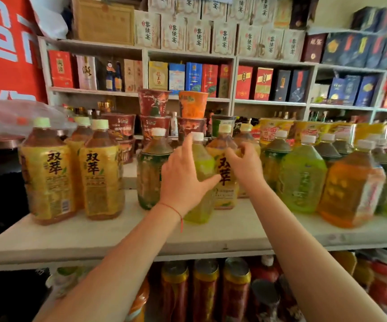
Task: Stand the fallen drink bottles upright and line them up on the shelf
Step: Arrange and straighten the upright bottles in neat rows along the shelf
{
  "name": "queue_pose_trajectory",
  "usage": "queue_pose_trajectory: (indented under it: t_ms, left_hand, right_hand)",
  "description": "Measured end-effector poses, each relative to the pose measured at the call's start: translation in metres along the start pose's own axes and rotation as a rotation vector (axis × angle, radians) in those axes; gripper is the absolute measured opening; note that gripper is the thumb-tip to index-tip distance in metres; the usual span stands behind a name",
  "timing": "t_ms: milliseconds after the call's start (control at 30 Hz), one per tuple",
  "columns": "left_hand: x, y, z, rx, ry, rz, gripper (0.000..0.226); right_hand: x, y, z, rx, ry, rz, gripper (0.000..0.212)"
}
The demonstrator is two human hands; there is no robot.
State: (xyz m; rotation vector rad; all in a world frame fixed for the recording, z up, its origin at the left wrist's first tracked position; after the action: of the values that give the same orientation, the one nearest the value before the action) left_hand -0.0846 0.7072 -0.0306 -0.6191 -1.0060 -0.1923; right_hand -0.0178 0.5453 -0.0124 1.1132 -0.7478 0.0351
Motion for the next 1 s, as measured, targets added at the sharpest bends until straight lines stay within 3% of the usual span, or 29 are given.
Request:
queue_pose_trajectory:
  t_ms: [133, 367, 467, 633, 700, 833, 1000]
  left_hand:
    - [0.004, 0.003, -0.019, -0.047, -0.063, 0.199, 0.105]
    - [0.001, 0.005, -0.025, -0.008, -0.105, 0.22, 0.095]
    - [0.0, 0.005, -0.024, 0.005, -0.109, 0.232, 0.097]
    - [0.0, 0.006, -0.024, -0.004, -0.089, 0.255, 0.098]
    - [0.0, 0.005, -0.024, -0.007, -0.096, 0.258, 0.098]
    - [-0.001, 0.005, -0.024, -0.029, -0.091, 0.261, 0.096]
    - [-0.001, 0.005, -0.027, -0.031, -0.102, 0.254, 0.095]
  right_hand:
    - [0.014, -0.013, -0.006, -0.129, 0.189, 0.1, 0.088]
    - [0.034, -0.017, -0.005, -0.261, 0.381, 0.037, 0.108]
    - [0.032, -0.016, 0.001, -0.21, 0.384, 0.031, 0.102]
    - [0.018, -0.019, 0.01, 0.015, 0.158, 0.132, 0.08]
    - [0.009, -0.025, 0.007, 0.123, 0.168, 0.094, 0.077]
    - [-0.004, -0.033, 0.005, 0.07, 0.245, -0.018, 0.077]
    - [-0.014, -0.035, 0.031, 0.135, 0.125, -0.009, 0.066]
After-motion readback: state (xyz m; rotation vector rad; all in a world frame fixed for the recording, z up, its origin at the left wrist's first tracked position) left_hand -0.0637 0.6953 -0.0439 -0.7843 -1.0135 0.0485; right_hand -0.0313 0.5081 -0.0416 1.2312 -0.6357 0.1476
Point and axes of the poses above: each hand's wrist, its own x-axis towards the middle knuckle, its own z-axis out of the back of the hand, y = z × x, the point moved 2 cm from there along x, towards the middle knuckle, and after that the axes turned 8 degrees about -y, right-handed, at the moved point
